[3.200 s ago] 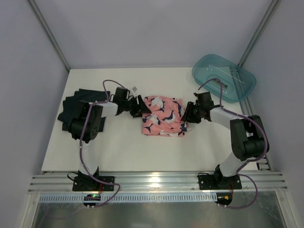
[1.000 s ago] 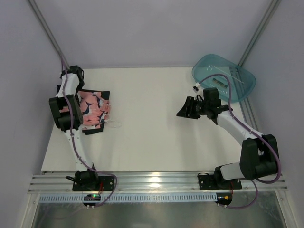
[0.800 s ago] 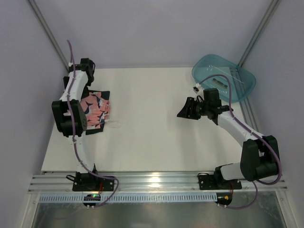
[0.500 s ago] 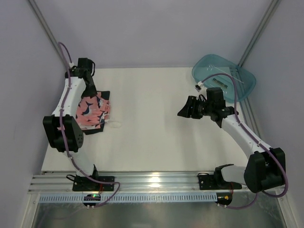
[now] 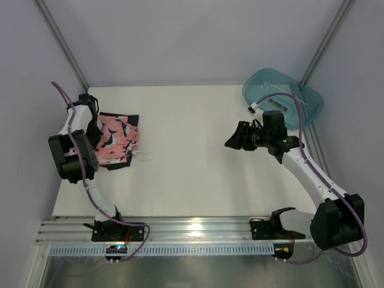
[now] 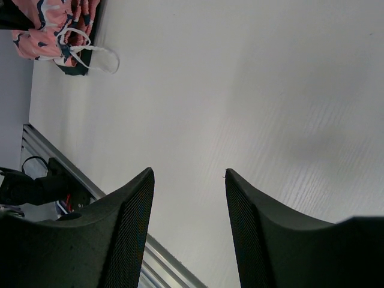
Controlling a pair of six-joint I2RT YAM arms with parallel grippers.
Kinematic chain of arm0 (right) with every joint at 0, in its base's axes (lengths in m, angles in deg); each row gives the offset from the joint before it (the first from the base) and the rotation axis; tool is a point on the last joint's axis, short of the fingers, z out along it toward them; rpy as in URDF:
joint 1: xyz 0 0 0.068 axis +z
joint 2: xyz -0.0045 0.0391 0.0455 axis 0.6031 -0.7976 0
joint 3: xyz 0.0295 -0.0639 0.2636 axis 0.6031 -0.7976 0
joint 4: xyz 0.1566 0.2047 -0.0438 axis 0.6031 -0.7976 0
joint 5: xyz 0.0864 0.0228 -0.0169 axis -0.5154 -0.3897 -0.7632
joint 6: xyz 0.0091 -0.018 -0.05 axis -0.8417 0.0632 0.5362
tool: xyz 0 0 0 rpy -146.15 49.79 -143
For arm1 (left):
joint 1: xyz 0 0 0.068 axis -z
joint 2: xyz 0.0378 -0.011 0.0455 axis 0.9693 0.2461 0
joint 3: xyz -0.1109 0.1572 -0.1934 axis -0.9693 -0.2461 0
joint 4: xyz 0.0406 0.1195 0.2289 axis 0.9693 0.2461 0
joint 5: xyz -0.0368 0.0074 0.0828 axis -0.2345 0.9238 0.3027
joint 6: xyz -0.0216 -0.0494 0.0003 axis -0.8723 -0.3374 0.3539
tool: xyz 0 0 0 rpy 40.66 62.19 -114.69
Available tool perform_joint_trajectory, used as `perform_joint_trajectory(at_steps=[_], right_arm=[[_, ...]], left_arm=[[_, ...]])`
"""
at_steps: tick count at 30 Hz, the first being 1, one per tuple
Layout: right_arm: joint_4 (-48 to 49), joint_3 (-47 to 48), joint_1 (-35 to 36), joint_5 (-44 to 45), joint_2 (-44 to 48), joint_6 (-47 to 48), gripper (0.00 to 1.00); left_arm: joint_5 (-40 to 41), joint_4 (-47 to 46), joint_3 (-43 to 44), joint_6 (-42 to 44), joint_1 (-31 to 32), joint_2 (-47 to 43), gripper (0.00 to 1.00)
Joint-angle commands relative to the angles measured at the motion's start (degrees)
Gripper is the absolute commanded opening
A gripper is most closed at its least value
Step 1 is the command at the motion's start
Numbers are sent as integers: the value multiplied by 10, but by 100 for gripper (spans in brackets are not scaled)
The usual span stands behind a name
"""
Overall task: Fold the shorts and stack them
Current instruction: Smooth out the shorts at the corner of the board, then reset both arms
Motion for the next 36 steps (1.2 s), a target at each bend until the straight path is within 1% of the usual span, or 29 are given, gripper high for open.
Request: perform_joint_trajectory(at_steps=[1,3,7,9,10,12,13,14,15,16,17,18,19,20,21,22,23,25,26,28,29,33,34,36], right_arm=[[21,27,3,-9,-15,12,55],[24,29,3,-11,-20,12,55],[27,28,3,-14,-21,10,55],[26,24,3,-9,-16,10,55],[24,23,3,-7,-13,10,56],[22,25,3,-4,-9,9,56],[17,27,4,-4,-8,8,56],[12,33,4,-4,-5,9,56],[7,36,4,0,-3,14,60],[-6,41,4,4,-1,18,63],[-14,51,4,8,3,25,68],[-25,56,5,16,5,38,84],[-30,59,5,22,9,42,90],[-32,65,5,26,12,46,96],[-34,68,5,38,21,47,99],[-34,71,5,50,27,46,100],[-29,69,5,60,36,41,100],[4,61,4,78,67,21,99],[10,58,4,81,77,14,99],[25,60,5,94,100,-1,100],[27,65,4,101,105,-5,99],[9,72,4,115,121,-12,100],[5,69,5,117,126,-12,99],[-4,59,5,121,143,-19,99]], left_arm=[[15,-24,-6,-12,-27,13,18],[23,-24,-2,-9,-30,31,18],[44,-2,39,-1,-32,40,20],[31,4,48,-2,-32,25,21],[22,4,53,-3,-31,-1,24],[-15,4,57,-7,-22,-32,27],[-41,-3,53,-6,-17,-66,31],[-80,-10,48,-5,-12,-83,32],[-198,-26,39,2,0,-104,39],[-245,-68,24,9,6,-146,42],[-286,-90,-9,7,14,-169,45],[-327,-112,-26,13,43,-190,51],[-329,-131,-39,19,64,-230,55],[-327,-154,-58,23,86,-245,58],[-313,-158,-63,41,110,-257,71],[-317,-158,-63,46,160,-265,75],[-334,-154,-64,48,180,-276,78],[-373,-173,-81,42,212,-292,99],[-374,-186,-91,39,251,-314,99],[-343,-225,-126,32,299,-337,99],[-339,-240,-137,28,350,-358,99],[-316,-338,-207,12,443,-399,99],[-315,-350,-233,6,453,-406,99],[-316,-359,-249,-5,468,-421,99]])
